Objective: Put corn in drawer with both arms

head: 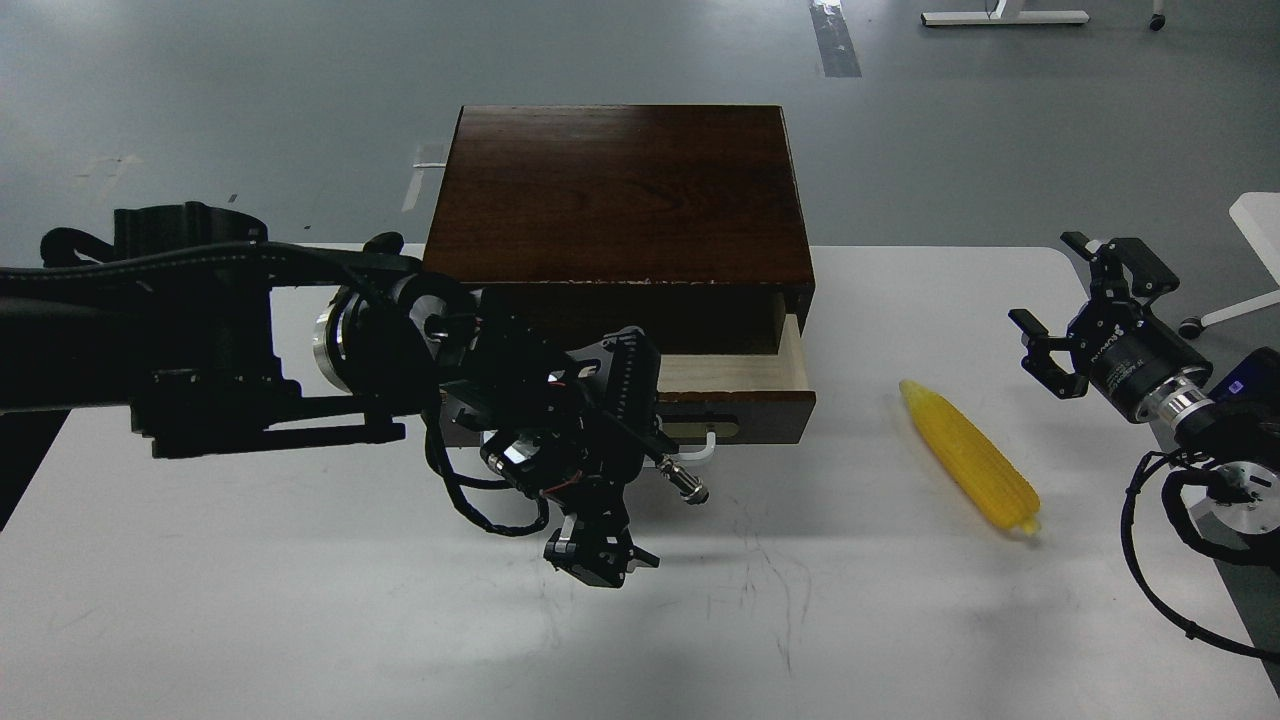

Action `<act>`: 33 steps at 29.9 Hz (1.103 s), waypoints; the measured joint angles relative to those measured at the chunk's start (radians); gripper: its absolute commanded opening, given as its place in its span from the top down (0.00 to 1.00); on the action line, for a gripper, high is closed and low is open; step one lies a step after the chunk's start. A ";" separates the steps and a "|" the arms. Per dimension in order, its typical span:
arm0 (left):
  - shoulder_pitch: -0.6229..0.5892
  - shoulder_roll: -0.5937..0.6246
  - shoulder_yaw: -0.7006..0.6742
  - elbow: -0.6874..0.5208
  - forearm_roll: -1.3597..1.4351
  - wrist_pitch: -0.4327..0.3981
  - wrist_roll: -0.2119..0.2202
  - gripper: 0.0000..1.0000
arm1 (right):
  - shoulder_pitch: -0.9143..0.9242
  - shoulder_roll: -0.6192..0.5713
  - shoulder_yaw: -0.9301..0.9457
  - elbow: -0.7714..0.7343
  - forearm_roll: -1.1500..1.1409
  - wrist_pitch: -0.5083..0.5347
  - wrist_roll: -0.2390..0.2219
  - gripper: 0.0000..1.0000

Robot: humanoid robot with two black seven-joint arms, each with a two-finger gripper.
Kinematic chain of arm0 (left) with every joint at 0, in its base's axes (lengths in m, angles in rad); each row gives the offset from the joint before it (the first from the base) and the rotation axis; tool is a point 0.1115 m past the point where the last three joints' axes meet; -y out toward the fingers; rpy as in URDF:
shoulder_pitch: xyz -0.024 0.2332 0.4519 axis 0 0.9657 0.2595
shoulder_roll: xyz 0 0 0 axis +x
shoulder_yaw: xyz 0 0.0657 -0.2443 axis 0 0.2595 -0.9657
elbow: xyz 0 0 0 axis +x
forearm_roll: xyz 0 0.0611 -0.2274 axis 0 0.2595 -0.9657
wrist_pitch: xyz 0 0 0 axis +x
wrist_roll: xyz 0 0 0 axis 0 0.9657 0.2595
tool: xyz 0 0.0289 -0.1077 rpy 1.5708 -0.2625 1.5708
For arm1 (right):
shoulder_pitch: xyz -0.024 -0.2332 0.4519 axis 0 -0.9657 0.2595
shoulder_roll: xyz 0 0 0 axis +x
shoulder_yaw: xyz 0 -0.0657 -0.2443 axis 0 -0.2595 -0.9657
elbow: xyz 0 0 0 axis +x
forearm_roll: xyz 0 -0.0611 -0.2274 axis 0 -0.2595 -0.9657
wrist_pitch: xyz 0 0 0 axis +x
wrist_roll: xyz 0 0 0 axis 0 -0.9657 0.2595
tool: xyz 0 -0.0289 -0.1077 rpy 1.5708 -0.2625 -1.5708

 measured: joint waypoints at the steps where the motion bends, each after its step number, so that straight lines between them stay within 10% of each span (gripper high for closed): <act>1: 0.000 0.000 0.000 0.001 0.001 0.000 0.000 0.02 | 0.000 0.000 0.000 0.000 0.000 0.000 0.000 0.00; 19: -0.121 0.085 -0.055 -0.084 -0.064 0.000 0.000 0.02 | -0.006 0.000 -0.002 0.001 0.000 0.000 0.000 0.00; 33: 0.125 0.397 -0.373 0.013 -1.328 0.001 0.001 0.02 | -0.020 -0.005 -0.001 0.001 0.000 0.000 0.000 0.00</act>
